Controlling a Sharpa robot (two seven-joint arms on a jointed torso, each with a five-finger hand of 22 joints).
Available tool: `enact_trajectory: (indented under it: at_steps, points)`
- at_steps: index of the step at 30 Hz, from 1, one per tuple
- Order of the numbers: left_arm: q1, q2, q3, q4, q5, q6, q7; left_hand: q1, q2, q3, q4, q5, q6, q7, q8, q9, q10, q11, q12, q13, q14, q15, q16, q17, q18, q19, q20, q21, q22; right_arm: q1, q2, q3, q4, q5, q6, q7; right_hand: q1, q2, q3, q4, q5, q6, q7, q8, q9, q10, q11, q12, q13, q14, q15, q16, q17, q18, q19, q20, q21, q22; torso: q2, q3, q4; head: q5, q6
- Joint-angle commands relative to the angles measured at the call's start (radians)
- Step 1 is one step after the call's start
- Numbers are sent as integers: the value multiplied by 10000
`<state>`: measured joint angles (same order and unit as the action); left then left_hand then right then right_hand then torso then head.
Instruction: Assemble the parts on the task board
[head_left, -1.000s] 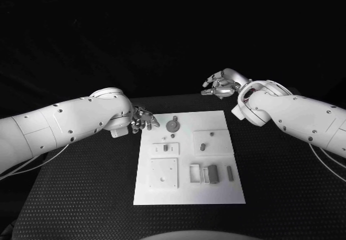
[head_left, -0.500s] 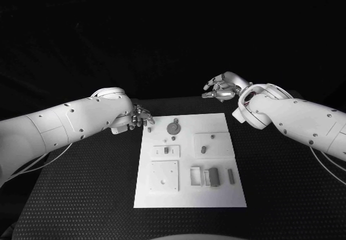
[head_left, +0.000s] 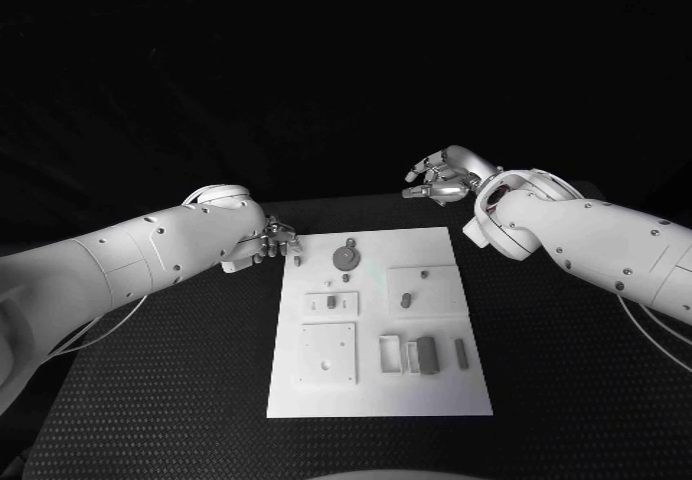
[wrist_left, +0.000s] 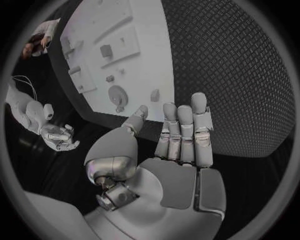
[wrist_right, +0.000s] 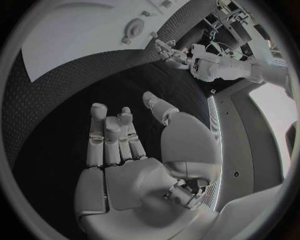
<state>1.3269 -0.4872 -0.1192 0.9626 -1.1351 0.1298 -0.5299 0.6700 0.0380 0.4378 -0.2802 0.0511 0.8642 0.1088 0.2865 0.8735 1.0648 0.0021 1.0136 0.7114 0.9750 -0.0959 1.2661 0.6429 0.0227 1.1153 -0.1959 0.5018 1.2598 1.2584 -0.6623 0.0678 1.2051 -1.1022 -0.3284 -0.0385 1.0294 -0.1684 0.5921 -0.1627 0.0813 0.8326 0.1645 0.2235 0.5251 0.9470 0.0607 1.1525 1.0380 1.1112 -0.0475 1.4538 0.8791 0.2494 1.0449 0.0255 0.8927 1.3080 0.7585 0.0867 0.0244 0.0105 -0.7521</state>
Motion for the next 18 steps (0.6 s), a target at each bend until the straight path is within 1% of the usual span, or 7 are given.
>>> enact_trajectory:
  at_steps: [1,7,13,18]
  points:
    - [-77,109,-1,-94,-61,40,290,-2,-38,-66,21,11,-123,120,-29,-53,42,62,-58,-18,34,34,-42,-24,182,46,65,-82,-17,-6,12,5,20,-10,96,103,-108,-25,6,71,-26,13,69,-65,-12,-49,-13,61,-16,-95,-5,-55,-9,124,20,-53,-37,174,-12,-8,20,-22,-18]
    - [-113,185,-1,-266,59,124,355,-84,-114,-103,68,1,-147,130,-39,-149,42,71,-80,-29,39,39,-53,-49,189,60,71,-123,-29,-7,10,5,28,-10,94,104,-109,-25,5,72,-26,12,69,-65,-12,-50,-13,62,-16,-95,-4,-55,-10,124,20,-52,-38,174,-4,-1,2,-5,-50]
    - [-151,253,-7,-379,81,145,406,-106,-106,-102,95,1,-147,133,-35,-183,42,73,-87,-32,39,42,-56,-58,193,67,73,-139,-32,-7,-10,5,48,-10,88,103,-109,-25,5,72,-26,11,70,-65,-13,-51,-13,63,-17,-96,-4,-55,-10,124,20,-52,-38,174,-13,1,20,-17,-79]
    - [-195,316,-10,-467,106,164,469,-108,-75,-90,110,1,-141,132,-27,-208,43,72,-91,-34,39,42,-57,-63,196,71,74,-150,-33,-7,-16,5,64,-10,86,102,-107,-24,5,72,-26,10,70,-64,-14,-51,-13,64,-17,-96,-4,-55,-11,124,21,-52,-39,174,-8,-3,22,-38,-82]
